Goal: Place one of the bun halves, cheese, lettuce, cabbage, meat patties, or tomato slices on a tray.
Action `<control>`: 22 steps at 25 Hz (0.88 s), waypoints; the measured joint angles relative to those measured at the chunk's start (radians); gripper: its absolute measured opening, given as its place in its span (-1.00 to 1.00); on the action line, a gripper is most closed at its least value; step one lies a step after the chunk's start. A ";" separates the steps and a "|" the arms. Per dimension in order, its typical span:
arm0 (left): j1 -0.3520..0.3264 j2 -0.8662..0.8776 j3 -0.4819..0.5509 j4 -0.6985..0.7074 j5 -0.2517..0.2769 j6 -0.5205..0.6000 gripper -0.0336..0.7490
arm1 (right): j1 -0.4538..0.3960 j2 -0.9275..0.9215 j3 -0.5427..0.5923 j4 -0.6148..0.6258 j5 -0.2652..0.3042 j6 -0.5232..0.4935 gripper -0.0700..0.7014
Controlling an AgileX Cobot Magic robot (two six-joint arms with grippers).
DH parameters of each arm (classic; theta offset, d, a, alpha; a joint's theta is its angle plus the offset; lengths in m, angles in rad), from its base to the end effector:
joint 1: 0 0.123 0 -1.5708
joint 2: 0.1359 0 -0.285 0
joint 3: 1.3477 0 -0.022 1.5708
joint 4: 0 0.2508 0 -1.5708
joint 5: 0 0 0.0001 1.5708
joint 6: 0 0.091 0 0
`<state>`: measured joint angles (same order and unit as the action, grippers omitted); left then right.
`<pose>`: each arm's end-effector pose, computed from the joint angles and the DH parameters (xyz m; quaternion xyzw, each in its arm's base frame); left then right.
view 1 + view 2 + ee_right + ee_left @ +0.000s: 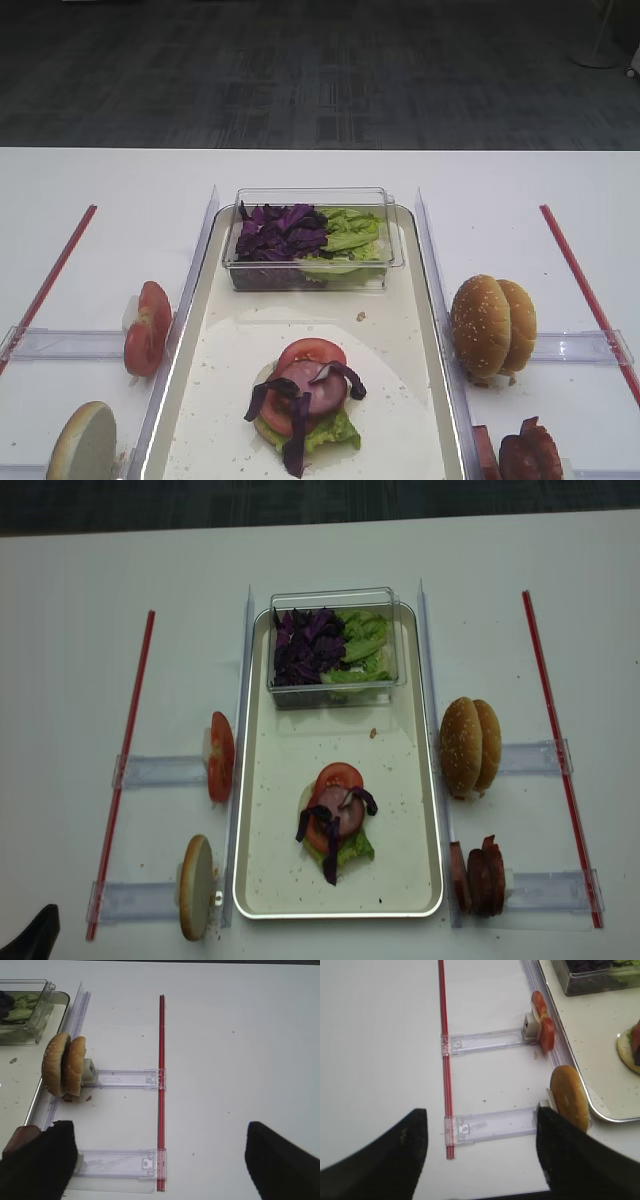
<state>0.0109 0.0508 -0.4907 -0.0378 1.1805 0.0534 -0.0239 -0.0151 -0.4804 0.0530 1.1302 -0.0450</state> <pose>-0.0022 -0.0032 0.2657 0.0203 0.8962 -0.0046 0.4431 -0.0079 0.0046 0.2664 -0.0111 0.8716 0.0096 0.4901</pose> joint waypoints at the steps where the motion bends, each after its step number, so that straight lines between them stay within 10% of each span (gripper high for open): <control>1: 0.000 0.000 0.000 0.000 0.000 0.000 0.18 | 0.000 0.000 0.000 0.000 0.000 0.000 0.97; 22: 0.000 0.000 0.000 0.000 0.000 0.000 0.18 | 0.000 0.000 0.000 0.000 0.000 -0.003 0.97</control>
<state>0.0109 0.0508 -0.4907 -0.0378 1.1805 0.0534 -0.0239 -0.0151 -0.4804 0.0530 1.1302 -0.0483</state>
